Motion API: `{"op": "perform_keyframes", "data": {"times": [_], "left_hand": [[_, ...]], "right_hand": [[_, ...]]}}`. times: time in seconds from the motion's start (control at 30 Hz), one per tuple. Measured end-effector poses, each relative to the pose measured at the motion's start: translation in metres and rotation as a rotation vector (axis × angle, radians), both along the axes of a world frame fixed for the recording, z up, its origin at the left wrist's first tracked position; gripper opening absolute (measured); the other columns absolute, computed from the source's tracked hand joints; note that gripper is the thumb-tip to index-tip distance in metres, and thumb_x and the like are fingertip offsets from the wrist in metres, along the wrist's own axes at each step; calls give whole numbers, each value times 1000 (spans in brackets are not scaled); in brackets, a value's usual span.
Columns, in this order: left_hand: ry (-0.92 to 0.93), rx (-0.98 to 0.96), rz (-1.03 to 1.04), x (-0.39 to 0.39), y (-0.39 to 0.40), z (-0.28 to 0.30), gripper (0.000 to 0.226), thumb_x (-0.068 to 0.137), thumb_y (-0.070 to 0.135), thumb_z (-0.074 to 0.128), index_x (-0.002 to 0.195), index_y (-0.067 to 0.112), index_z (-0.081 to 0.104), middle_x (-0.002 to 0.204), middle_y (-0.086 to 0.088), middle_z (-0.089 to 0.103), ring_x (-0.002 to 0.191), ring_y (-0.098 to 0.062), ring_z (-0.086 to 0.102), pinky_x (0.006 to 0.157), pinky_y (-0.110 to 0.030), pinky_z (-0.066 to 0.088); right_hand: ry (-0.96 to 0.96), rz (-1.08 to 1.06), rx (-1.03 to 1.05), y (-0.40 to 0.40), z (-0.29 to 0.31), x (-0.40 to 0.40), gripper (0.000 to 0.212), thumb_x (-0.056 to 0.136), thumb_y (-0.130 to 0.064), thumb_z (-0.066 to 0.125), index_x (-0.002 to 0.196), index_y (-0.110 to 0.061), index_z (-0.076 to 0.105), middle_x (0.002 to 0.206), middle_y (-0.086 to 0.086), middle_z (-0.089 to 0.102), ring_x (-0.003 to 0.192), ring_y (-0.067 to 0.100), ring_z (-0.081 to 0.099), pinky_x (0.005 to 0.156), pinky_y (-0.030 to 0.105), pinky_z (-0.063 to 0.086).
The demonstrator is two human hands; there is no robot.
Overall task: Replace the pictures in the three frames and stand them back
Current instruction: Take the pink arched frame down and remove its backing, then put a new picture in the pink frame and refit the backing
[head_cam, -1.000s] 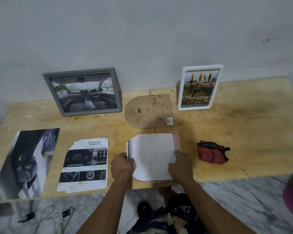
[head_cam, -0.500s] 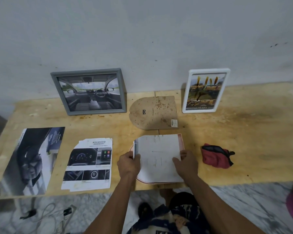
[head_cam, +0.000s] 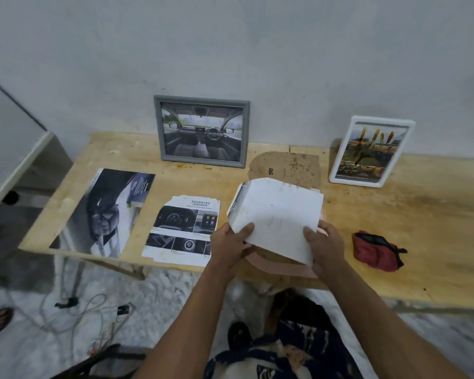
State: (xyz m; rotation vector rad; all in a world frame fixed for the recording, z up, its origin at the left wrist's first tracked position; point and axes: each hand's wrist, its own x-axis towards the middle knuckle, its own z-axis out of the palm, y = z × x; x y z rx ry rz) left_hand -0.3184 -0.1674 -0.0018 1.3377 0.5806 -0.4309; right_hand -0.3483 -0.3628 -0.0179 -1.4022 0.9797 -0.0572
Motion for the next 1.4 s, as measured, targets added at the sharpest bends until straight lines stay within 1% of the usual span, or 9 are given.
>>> {"op": "perform_keyframes", "data": {"times": [0.2,0.4,0.47,0.6,0.83,0.9,1.0,1.13,1.4], "left_hand": [[-18,49,155,-19,35,11,23,89,7,73,104,20,61,100,1,69,90,-20,68,88,-50,59],[28,172,232,-38,97,26,22,86,2,73,107,11,71,97,-8,76,83,-26,72,70,-39,61],[28,191,202,-44,111,28,19,87,1,73,105,8,72,95,-8,76,79,-24,73,63,-32,59],[84,235,181,-57,126,25,26,88,3,73,114,-1,69,110,-18,74,100,-34,71,84,-49,57],[145,369,427,-51,149,9,29,76,11,86,100,7,69,102,-11,75,94,-28,72,89,-45,58],[124,448,400,-41,156,11,30,77,10,84,101,8,67,100,-9,74,91,-25,71,84,-41,60],[55,565,322,-18,174,12,27,82,9,78,105,11,64,93,-4,71,76,-15,66,65,-26,53],[19,676,225,28,216,9,25,81,10,78,101,16,64,95,-4,72,85,-22,67,78,-31,55],[-28,792,57,123,332,6,30,82,9,77,107,7,61,100,-3,64,91,-23,60,75,-27,43]], "right_hand": [[38,239,176,48,-2,2,33,89,-10,68,119,-12,54,117,9,62,100,30,62,83,52,57],[28,465,3,64,19,25,68,81,-12,78,139,-18,43,126,4,52,108,29,54,80,42,53],[-9,614,-90,70,22,33,61,81,-19,78,135,-18,50,120,4,56,105,26,55,83,37,48],[-42,850,-83,89,22,30,25,84,-15,72,108,-14,70,96,1,69,79,9,62,67,23,49],[50,717,20,127,-6,32,23,75,-18,71,98,-16,68,99,6,72,95,29,67,87,44,53],[53,648,64,140,-5,37,16,83,-11,65,99,-15,67,98,7,70,92,29,65,82,44,55],[83,607,128,163,-3,50,13,89,-5,58,96,-14,65,93,9,67,77,26,61,51,32,53],[118,674,51,198,-7,84,7,86,-2,61,89,-7,65,92,16,68,77,26,62,70,41,55],[164,684,0,305,-3,149,11,80,-3,75,83,-8,65,82,18,71,73,26,68,67,36,59]]}}
